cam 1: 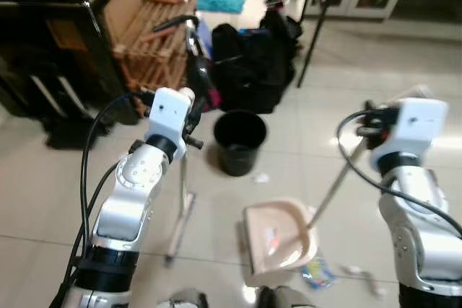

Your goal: Sweep floor

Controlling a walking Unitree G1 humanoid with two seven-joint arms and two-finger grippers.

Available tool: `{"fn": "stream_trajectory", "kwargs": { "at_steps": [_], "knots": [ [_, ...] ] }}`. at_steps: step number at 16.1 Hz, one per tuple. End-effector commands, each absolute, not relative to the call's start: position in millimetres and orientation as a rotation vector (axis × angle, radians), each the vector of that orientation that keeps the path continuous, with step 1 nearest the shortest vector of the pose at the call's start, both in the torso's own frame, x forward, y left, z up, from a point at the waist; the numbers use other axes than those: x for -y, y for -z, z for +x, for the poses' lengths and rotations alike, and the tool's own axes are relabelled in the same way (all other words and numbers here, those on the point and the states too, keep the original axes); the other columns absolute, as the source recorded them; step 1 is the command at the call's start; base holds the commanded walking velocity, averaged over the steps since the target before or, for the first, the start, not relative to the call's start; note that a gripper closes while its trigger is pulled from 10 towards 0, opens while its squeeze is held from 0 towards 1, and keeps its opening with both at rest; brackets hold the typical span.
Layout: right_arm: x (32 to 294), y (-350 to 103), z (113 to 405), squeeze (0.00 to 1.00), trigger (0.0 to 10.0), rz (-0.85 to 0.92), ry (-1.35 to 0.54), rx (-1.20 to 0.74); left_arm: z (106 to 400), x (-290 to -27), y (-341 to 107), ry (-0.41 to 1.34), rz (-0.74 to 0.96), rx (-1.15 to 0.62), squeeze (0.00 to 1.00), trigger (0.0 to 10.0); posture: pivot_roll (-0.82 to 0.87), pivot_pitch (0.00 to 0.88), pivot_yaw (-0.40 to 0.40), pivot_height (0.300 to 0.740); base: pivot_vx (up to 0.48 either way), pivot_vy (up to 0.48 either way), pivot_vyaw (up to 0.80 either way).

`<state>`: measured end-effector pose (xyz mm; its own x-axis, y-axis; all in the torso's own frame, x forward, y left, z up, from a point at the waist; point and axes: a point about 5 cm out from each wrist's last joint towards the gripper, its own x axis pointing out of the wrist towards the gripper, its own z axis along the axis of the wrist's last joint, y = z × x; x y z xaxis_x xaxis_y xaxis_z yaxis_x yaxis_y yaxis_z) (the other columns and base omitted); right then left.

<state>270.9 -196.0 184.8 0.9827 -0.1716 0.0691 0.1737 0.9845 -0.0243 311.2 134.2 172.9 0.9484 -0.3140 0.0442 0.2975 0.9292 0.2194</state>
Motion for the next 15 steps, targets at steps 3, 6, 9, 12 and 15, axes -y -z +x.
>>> {"fn": "stream_trajectory", "kwargs": {
  "at_steps": [3,6,9,12,15],
  "knots": [
    [191,-193,266,0.0,10.0,-0.019,0.164,0.107,311,-135,-180,0.32,0.232,0.112,0.0,10.0,-0.09,0.114,0.012,0.74,0.0,-0.48,0.0],
    [190,-191,264,0.0,10.0,-0.024,0.166,0.103,311,-133,-180,0.333,0.232,0.113,0.0,10.0,-0.09,0.112,0.012,0.74,0.0,-0.48,0.0],
    [189,-185,262,0.0,10.0,-0.058,0.171,0.086,310,-132,-180,0.342,0.232,0.113,0.0,10.0,-0.09,0.111,0.011,0.74,0.0,-0.48,0.0],
    [189,-182,261,0.0,10.0,-0.059,0.171,0.076,311,-132,-180,0.346,0.231,0.111,0.0,10.0,-0.09,0.114,0.011,0.74,0.0,-0.48,0.0],
    [188,-180,260,0.0,10.0,-0.06,0.168,0.072,311,-131,-176,0.359,0.189,0.079,0.0,10.0,-0.09,0.116,0.01,0.74,0.0,-0.303,0.0]
  ]
}}
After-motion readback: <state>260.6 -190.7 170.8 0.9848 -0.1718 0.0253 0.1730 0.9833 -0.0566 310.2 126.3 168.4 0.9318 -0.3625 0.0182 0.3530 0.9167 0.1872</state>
